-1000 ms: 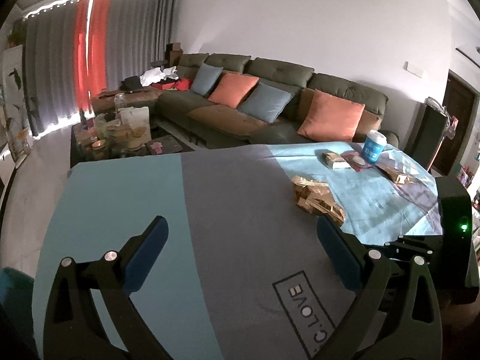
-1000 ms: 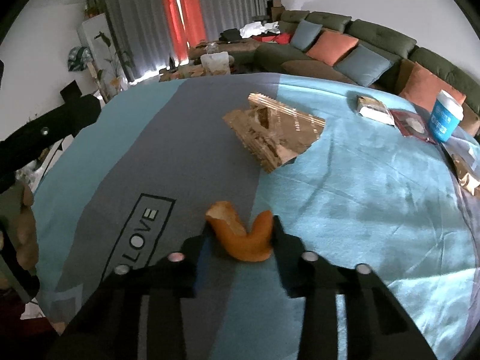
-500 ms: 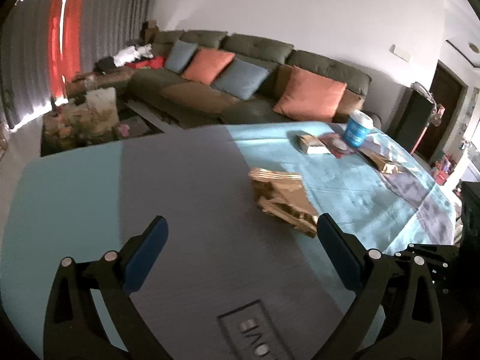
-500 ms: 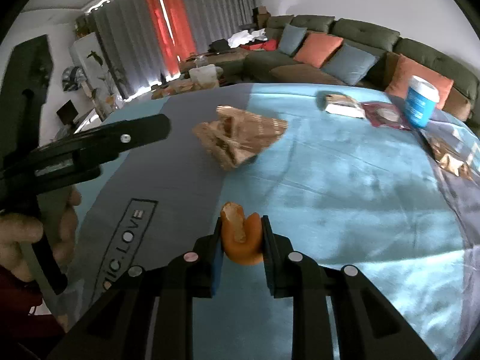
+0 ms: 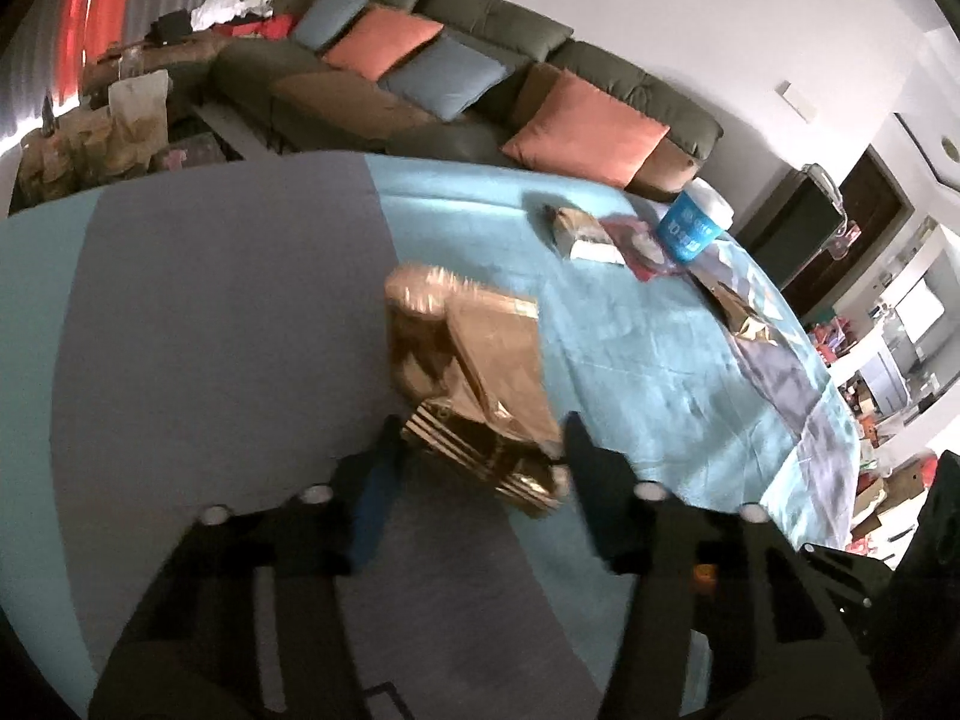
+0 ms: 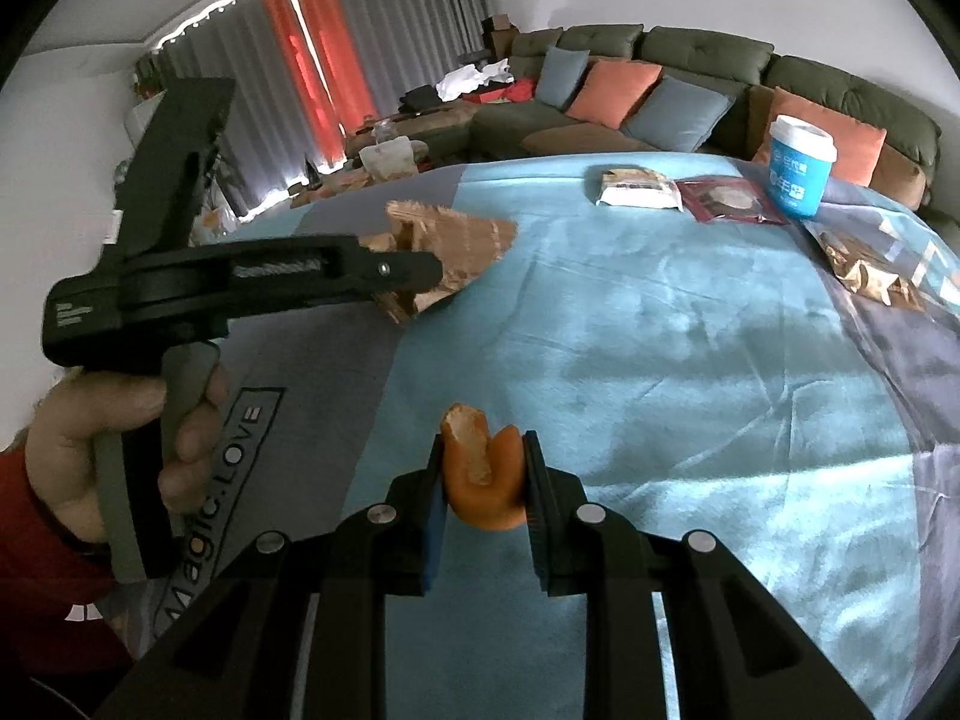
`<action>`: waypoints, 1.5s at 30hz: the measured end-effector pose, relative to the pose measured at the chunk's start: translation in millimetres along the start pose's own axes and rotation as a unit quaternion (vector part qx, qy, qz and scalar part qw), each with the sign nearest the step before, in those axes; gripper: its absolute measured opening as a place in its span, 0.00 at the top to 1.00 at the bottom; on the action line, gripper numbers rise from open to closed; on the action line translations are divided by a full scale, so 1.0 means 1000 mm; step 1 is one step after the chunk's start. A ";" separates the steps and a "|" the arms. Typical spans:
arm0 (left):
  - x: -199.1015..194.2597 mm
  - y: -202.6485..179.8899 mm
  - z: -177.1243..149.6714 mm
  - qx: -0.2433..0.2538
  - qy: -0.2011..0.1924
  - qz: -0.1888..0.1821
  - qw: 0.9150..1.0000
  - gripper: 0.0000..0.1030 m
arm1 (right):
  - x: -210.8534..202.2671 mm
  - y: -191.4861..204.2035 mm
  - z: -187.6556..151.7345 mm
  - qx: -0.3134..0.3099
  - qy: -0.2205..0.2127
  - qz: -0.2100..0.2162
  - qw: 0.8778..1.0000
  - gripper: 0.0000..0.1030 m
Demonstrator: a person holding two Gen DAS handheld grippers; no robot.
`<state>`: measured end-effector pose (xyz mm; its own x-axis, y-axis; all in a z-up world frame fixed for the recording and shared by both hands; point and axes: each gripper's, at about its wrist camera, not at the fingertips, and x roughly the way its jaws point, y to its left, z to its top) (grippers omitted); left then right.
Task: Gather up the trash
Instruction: 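Grasp the orange peel with the right gripper while the left grasps the gold foil wrapper, then carry the foil wrapper and orange peel over the green bin and open both grippers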
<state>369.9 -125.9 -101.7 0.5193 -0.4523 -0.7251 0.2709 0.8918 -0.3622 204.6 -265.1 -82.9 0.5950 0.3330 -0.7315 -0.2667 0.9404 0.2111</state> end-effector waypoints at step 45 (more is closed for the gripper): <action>-0.361 0.131 -0.159 -0.044 -0.249 0.275 0.928 0.77 | -0.023 0.235 0.057 -0.197 -0.080 0.143 0.967 0.79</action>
<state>89.1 155.2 19.3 0.8748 0.1434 -0.4628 -0.2024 0.9760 -0.0802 171.3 -47.6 21.1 0.5558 0.6120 -0.5626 -0.6869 0.7193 0.1040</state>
